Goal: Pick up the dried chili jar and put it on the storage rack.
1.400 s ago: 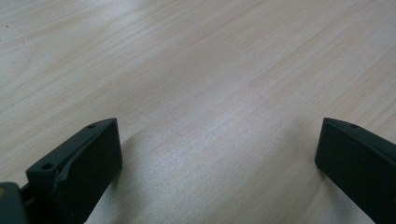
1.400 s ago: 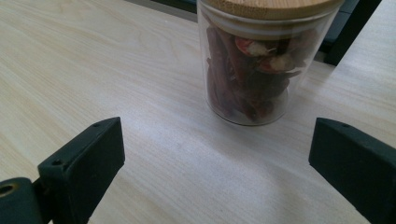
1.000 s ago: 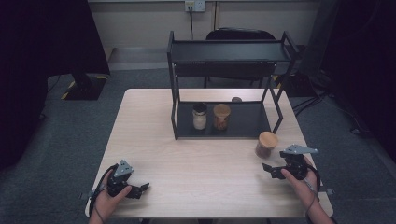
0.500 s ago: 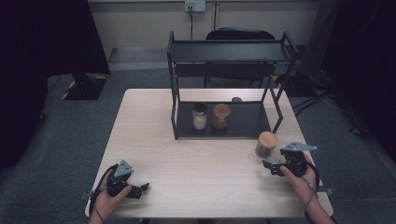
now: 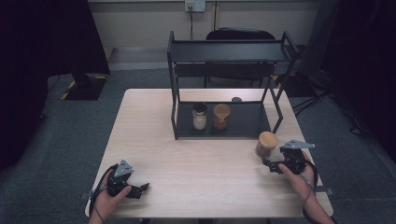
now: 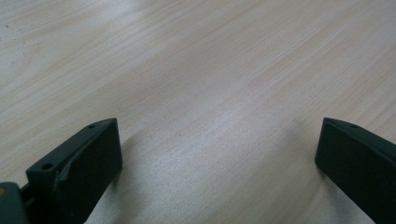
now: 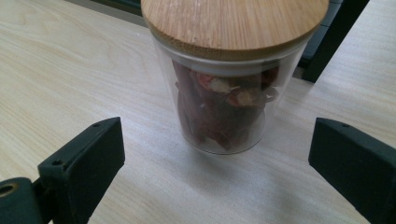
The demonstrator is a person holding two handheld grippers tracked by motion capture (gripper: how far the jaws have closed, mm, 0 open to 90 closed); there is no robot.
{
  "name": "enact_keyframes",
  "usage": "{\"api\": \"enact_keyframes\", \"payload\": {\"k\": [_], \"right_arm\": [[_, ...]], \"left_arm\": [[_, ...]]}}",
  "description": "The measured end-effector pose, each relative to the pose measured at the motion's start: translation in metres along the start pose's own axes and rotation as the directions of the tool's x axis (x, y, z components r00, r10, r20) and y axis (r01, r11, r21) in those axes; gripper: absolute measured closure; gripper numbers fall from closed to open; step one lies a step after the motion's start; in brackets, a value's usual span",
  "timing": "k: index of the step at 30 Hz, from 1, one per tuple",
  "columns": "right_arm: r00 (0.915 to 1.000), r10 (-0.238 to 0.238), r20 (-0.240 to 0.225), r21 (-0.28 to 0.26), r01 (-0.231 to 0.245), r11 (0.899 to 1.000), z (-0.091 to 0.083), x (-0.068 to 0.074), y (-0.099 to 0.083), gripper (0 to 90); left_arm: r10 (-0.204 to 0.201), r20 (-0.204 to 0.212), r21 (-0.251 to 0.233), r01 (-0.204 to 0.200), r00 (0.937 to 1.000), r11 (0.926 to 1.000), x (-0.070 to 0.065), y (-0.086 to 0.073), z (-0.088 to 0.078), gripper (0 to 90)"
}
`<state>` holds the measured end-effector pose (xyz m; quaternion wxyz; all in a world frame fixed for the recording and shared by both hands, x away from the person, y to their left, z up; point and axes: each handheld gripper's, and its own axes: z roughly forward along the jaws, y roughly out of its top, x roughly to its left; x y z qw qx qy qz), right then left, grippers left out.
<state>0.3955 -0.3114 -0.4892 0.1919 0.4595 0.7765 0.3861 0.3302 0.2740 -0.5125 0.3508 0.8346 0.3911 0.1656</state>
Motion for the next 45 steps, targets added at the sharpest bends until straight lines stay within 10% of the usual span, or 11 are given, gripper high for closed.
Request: {"api": "enact_keyframes", "payload": {"k": [45], "right_arm": [[0.9995,0.011,0.031,-0.004,-0.011,1.000,0.014,-0.008,0.009,2.3]], "left_arm": [[0.000,0.000,0.000,0.000,1.0000,1.0000,0.000,0.000,0.000,0.1]]}}
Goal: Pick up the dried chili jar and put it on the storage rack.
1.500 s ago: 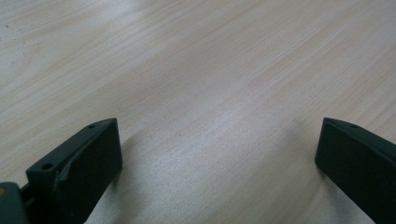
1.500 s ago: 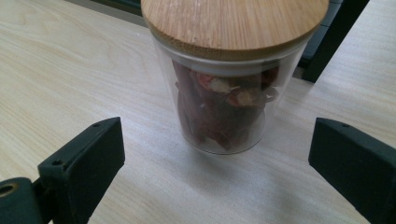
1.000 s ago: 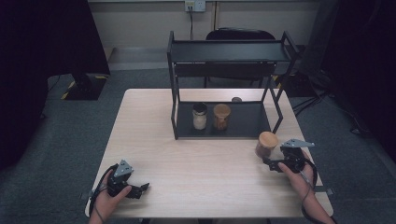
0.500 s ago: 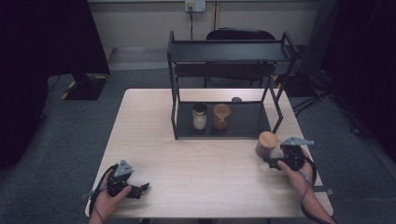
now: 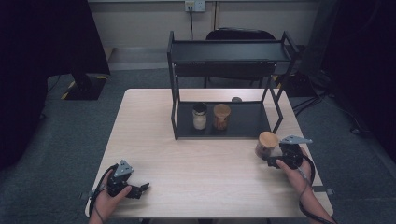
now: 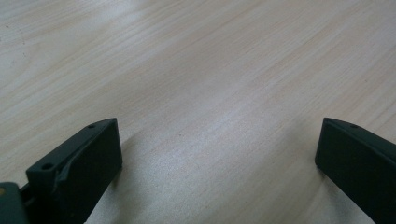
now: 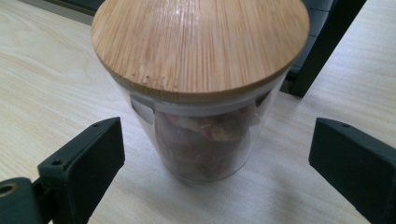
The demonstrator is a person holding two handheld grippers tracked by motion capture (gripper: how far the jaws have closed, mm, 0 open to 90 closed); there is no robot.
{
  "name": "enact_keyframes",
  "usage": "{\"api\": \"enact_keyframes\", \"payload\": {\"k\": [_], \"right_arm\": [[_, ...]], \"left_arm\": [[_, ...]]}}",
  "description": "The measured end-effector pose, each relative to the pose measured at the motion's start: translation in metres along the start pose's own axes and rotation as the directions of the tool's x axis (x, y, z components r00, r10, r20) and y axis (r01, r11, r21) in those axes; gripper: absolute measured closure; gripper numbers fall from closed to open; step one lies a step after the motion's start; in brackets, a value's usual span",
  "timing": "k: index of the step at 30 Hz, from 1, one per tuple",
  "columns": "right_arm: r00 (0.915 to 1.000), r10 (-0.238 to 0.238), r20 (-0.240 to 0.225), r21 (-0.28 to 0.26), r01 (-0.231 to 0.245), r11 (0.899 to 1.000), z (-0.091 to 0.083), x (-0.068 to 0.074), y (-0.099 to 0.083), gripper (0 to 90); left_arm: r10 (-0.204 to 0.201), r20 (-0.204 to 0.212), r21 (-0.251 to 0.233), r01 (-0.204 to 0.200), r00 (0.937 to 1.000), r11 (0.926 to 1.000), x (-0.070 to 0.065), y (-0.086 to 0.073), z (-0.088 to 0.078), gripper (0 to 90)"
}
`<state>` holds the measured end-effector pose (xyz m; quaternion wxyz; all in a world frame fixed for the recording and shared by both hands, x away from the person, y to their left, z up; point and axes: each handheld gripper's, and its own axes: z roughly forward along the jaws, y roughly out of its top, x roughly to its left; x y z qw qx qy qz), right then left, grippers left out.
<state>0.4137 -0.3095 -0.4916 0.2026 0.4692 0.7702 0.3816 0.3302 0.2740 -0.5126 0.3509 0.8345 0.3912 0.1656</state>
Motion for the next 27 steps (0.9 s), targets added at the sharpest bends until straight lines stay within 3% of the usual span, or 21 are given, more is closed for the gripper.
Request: {"api": "enact_keyframes", "payload": {"k": [27], "right_arm": [[0.9999,0.012,0.004,-0.025,-0.012,1.000,0.011,0.000,0.013,3.5]], "left_arm": [[0.000,0.000,0.000,0.000,1.0000,1.0000,0.000,0.000,0.000,0.1]]}}
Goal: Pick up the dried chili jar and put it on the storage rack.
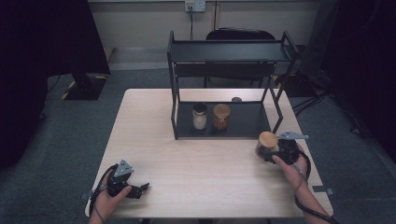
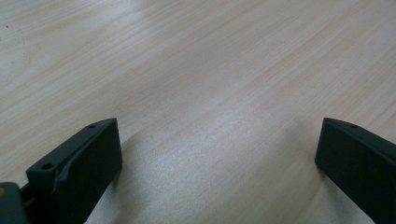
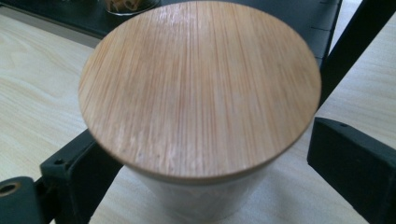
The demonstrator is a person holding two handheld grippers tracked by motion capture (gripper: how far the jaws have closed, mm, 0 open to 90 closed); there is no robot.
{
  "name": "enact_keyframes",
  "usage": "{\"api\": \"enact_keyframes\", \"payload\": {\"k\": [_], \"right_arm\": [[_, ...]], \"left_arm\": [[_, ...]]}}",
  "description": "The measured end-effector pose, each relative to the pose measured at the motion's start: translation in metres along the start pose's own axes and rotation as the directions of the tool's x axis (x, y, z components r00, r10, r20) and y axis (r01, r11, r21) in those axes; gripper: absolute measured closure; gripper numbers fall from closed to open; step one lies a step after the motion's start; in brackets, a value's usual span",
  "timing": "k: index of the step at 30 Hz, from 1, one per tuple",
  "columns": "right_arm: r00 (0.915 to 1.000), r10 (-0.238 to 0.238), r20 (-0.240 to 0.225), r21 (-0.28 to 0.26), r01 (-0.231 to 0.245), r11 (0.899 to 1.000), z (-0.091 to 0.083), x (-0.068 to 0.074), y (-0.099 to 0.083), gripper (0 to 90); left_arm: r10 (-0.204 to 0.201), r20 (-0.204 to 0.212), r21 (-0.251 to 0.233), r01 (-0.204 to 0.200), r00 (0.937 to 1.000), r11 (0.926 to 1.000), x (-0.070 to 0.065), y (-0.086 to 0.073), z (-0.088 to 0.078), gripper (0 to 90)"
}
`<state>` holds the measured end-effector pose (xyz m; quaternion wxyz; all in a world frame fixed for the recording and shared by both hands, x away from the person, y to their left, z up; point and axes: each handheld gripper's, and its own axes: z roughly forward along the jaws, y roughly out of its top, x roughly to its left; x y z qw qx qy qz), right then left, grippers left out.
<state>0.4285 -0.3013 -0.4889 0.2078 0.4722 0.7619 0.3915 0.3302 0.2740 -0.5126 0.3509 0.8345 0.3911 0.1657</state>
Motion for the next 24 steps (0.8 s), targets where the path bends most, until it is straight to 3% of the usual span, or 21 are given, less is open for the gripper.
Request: {"api": "enact_keyframes", "payload": {"k": [8,24], "right_arm": [[0.9999,0.017,0.004,-0.005,-0.017,1.000,0.0040,-0.0006,0.0019,5.3],[0.9999,-0.011,-0.013,-0.021,0.010,1.000,0.0092,0.0029,0.0044,18.9]], "left_arm": [[0.000,0.000,0.000,0.000,1.0000,1.0000,0.0000,0.0000,0.0000,0.1],[0.000,0.000,0.000,0.000,1.0000,1.0000,0.0000,0.0000,0.0000,0.1]]}}
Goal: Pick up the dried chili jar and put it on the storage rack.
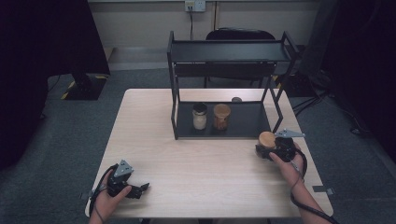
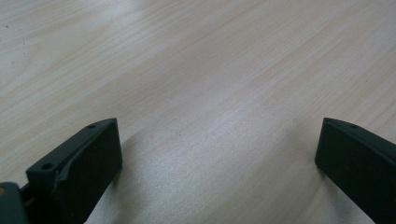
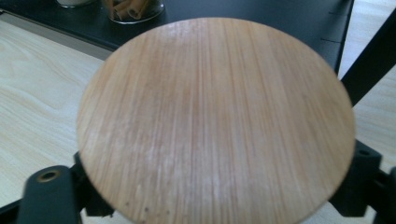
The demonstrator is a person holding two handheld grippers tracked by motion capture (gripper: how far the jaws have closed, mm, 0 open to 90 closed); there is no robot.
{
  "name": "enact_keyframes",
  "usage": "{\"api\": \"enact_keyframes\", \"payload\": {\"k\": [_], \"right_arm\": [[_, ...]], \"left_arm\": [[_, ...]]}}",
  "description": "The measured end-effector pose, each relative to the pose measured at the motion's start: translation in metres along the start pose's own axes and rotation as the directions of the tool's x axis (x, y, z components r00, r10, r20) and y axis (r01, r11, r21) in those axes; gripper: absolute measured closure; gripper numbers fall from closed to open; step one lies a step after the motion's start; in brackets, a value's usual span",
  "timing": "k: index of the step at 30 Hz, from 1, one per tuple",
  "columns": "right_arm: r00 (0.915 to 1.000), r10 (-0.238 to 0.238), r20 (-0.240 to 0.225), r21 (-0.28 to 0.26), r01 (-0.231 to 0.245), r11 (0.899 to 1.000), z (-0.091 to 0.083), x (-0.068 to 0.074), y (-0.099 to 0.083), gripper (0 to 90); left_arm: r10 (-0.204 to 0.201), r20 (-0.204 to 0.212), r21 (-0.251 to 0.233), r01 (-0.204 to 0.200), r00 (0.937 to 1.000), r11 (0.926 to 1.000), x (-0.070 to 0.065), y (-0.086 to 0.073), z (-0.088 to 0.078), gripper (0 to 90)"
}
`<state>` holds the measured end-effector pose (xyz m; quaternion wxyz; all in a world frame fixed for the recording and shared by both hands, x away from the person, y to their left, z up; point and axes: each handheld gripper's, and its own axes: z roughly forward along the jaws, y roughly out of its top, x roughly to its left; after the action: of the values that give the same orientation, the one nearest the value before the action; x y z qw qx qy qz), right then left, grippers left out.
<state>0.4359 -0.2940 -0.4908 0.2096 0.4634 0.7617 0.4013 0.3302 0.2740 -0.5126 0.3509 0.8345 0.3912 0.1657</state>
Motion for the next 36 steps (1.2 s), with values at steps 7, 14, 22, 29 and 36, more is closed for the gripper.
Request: {"api": "enact_keyframes", "payload": {"k": [7,14,22,29,36], "right_arm": [[1.0000,0.001,-0.005,-0.015,-0.001,1.000,0.001,0.002,0.002,23.5],[0.9999,-0.014,0.008,-0.015,0.014,1.000,0.000,0.003,0.002,24.5],[0.9995,-0.028,0.017,-0.014,0.029,0.999,0.000,0.004,0.003,24.7],[0.9992,-0.039,0.010,-0.014,0.040,0.999,-0.001,0.007,0.008,24.8],[0.9988,-0.048,0.006,-0.006,0.048,0.999,0.000,0.009,0.011,24.8]], "left_arm": [[0.000,0.000,0.000,0.000,1.0000,1.0000,0.000,0.000,0.000,0.1],[0.000,0.000,0.000,0.000,1.0000,1.0000,0.000,0.000,0.000,0.1],[0.000,0.001,0.000,0.000,1.0000,1.0000,0.000,0.000,0.000,0.1],[0.000,0.001,0.000,0.000,1.0000,1.0000,0.000,0.000,0.000,0.1],[0.000,0.001,0.000,0.000,1.0000,1.0000,0.000,0.000,0.000,0.1]]}}
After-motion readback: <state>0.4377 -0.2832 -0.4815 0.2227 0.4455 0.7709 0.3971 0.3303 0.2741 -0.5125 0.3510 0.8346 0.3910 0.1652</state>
